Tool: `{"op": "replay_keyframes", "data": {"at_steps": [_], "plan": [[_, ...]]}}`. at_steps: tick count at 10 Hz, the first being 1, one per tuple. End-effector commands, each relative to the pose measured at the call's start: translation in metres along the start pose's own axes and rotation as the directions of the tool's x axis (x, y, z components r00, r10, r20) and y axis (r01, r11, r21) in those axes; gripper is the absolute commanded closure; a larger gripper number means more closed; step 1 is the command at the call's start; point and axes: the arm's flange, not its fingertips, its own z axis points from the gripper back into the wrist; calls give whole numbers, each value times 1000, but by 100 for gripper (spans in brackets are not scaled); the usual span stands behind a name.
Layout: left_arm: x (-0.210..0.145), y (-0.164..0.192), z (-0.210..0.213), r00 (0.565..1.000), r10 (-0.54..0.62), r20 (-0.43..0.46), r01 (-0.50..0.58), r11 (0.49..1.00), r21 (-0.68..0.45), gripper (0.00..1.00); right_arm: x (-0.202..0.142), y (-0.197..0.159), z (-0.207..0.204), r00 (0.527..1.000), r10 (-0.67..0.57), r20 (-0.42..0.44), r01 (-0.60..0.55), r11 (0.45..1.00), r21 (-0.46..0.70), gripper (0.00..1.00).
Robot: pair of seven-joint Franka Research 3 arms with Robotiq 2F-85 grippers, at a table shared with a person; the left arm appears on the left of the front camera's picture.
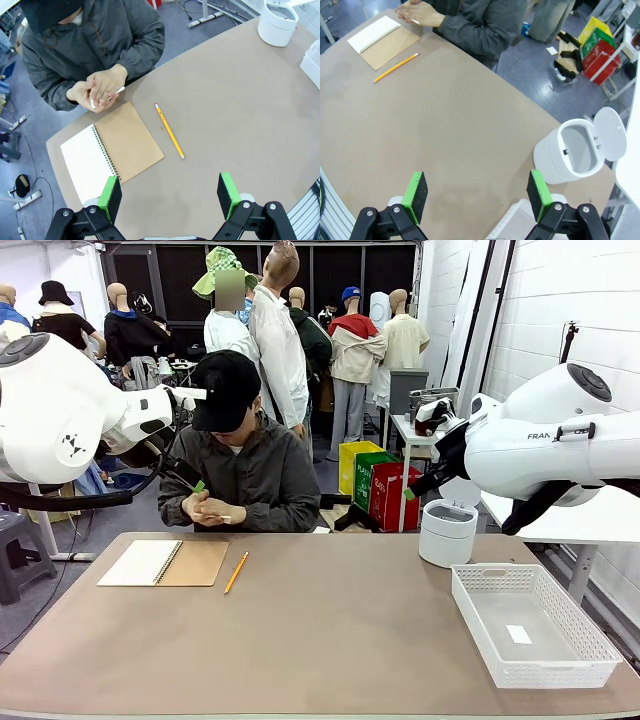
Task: Sort the paper based on its condition.
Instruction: If a person hands you a paper, place it in the Organizing basket , and if it's crumpled, put it in the Trash can.
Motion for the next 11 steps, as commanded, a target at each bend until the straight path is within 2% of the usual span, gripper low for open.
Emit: {"op": "replay_keyframes", "data": {"at_steps": [1, 11], "plan": [[0, 1, 1, 1000, -1, 3, 1, 1000, -2, 0, 0, 0, 0, 1000, -1, 0, 1, 1000, 1, 0], [0, 1, 1, 1000, -1, 3, 1, 1000, -2, 0, 0, 0, 0, 1000, -1, 0, 1, 1000, 1, 0]]}}
